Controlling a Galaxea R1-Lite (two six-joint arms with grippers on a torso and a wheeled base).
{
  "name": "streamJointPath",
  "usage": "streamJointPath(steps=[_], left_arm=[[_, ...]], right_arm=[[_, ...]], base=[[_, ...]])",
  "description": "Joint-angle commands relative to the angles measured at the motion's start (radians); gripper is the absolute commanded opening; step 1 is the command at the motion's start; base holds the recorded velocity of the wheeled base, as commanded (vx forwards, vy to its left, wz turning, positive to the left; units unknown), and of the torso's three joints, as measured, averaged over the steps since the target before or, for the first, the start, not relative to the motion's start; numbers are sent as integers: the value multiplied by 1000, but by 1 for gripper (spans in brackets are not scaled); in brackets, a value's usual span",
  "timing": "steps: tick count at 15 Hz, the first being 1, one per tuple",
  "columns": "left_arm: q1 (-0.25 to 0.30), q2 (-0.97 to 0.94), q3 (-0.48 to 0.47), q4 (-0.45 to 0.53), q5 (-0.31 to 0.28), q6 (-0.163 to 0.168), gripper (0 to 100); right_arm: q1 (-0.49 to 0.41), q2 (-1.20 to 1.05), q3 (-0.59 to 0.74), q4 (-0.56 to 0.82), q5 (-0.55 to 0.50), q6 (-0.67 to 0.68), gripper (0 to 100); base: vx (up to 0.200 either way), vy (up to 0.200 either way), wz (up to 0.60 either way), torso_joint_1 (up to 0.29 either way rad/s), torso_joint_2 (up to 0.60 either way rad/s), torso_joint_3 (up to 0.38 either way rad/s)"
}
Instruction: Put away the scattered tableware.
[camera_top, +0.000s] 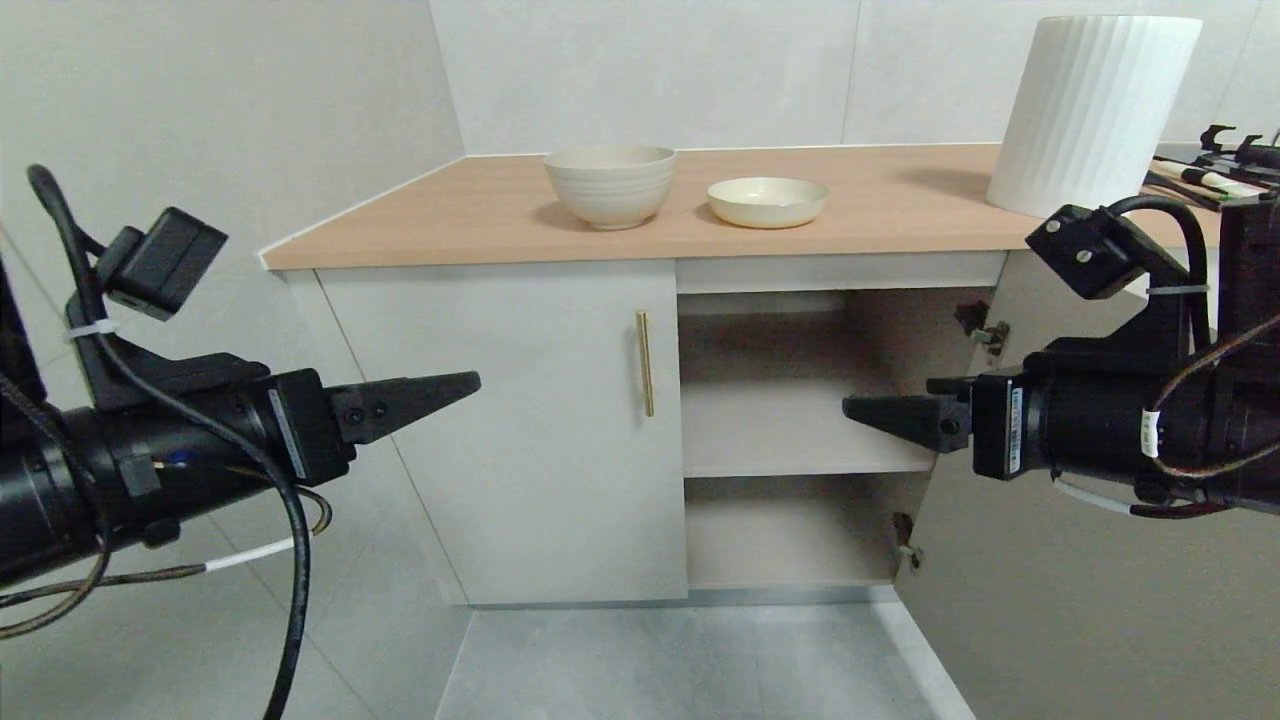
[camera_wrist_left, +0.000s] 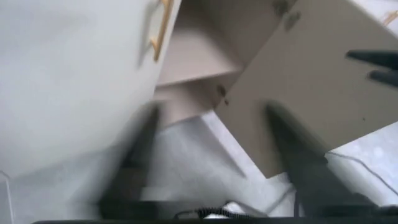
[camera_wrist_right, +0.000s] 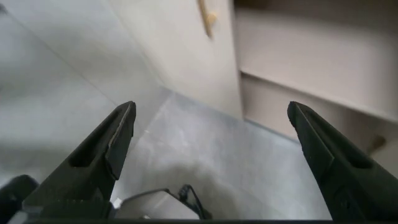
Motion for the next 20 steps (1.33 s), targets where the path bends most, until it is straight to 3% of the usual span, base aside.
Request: streamJointPath(steps=[1, 9, 20], left_arm=[[12, -21, -11, 0, 1, -1, 100], [13, -47, -26, 2, 2, 2, 100], [18, -59, -33, 5, 1, 0, 100]], right_arm=[[-3, -24, -4, 34, -12, 2, 100], [-3, -48, -44, 106, -26, 54, 100], [-1, -65, -36, 112, -26, 54, 100]], base=[[0, 0, 0, 0, 0, 0], [0, 0, 0, 0, 0, 0], [200, 0, 0, 3, 1, 2]])
